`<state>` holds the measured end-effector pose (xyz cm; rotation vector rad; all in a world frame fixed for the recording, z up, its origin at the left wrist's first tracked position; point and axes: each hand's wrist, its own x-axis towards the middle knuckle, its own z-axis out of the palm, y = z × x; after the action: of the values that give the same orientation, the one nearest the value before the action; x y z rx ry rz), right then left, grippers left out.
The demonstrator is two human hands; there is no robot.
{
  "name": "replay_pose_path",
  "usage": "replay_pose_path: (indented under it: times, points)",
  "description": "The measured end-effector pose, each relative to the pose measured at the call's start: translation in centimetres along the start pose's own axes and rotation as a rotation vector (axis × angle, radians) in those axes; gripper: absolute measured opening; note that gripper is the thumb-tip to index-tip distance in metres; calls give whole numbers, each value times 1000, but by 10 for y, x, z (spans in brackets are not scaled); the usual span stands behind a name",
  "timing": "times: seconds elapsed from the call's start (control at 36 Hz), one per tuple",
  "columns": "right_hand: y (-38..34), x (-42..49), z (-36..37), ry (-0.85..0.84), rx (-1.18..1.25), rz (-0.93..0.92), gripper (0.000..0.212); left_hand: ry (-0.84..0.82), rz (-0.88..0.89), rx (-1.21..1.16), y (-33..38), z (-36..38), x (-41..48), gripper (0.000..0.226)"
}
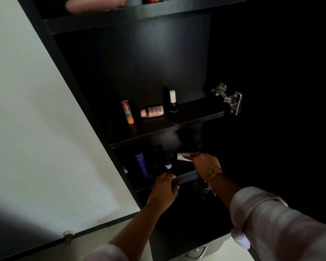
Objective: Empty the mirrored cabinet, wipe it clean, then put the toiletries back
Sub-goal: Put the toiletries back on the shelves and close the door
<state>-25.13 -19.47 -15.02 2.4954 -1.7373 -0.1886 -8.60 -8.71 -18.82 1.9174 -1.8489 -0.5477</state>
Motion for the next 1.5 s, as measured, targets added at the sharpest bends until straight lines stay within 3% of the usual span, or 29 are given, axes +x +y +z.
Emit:
replay_pose_path:
  times: [0.33, 0.56, 0.94, 1.5]
  points:
    - [-11, -24, 28, 158, 86, 48, 25, -2, 12, 96, -9, -1, -17, 48]
    - [-40, -74, 48, 314, 257, -28, 44, -8, 56, 187, -17, 2, -42, 50]
    - [-102, -155, 88, -59, 329, -44, 68, -151, 94, 304, -54, 32, -104, 68]
    - [-145, -180, 101, -171, 237, 1, 90, -235, 98, 368, -103, 27, -151, 109]
